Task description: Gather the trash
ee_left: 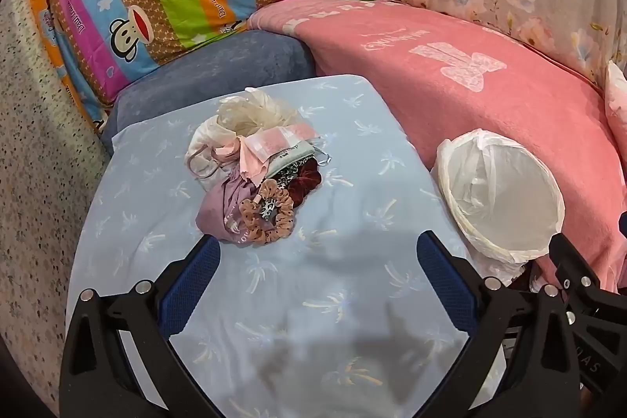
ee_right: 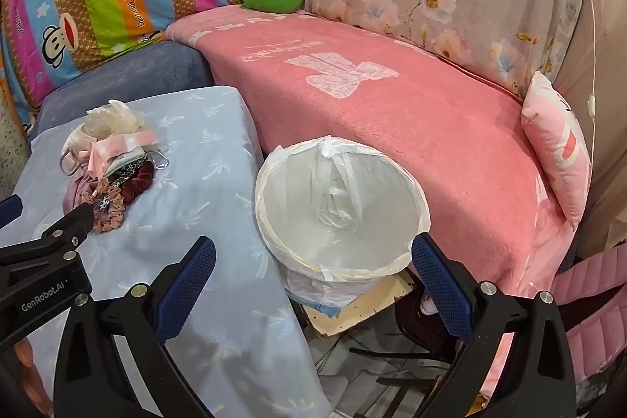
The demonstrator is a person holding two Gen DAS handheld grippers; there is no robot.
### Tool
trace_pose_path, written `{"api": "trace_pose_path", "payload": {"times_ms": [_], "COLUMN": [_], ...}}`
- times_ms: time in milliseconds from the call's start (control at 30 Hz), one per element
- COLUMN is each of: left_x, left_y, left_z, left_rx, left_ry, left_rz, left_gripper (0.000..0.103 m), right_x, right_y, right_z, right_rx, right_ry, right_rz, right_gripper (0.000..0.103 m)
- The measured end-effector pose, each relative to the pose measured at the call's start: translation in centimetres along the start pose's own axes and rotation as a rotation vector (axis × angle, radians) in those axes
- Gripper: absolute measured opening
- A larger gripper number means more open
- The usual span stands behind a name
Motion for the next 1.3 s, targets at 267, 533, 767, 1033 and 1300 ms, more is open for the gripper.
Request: {"api": "trace_pose_path", "payload": {"times_ms": [267, 533, 767, 1033, 1300], "left_x": [-0.1, 0.2, 0.2, 0.2, 0.3], "left_y": [0.0, -0.2, -0.6, -0.6, -0.5], "left_z": [-0.1, 0.2, -0.1, -0.1, -0.1], "left_rx": [0.0, -0.003, -0.005, 0.001, 0.001], "left_ry": [-0.004, -0.005, 0.005, 0.004, 0.005], "left_rz": [0.001, -0.001, -0.005, 0.0, 0.0], "left_gripper": [0.096, 0.096, 0.096, 0.096, 0.096], "right_x": [0.1, 0.3, 0.4, 0.1, 0.2], "right_y": [0.0, 0.0, 0.0, -0.1, -0.2], "right_z": [0.1, 0.3, 0.2, 0.1, 0.2], "right_rx": [-0.006, -0.004, -0.004, -0.003, -0.004], "right_ry": [-0.001, 0.01, 0.015, 0.022, 0.026], "right_rz": [-0.002, 0.001, -0.004, -0.007, -0.007], "right_gripper": [0.097, 0.097, 0.097, 0.097, 0.097]}}
Point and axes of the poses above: each gripper's, at about its wrist camera, not at the fingertips, and z roughly the way its jaws point, x to its right, y to its underside, the point moved 6 cm from there along z, roughly the way its jaws point, and after that the axes turned 15 degrees about -z, right-handed, at the moved point
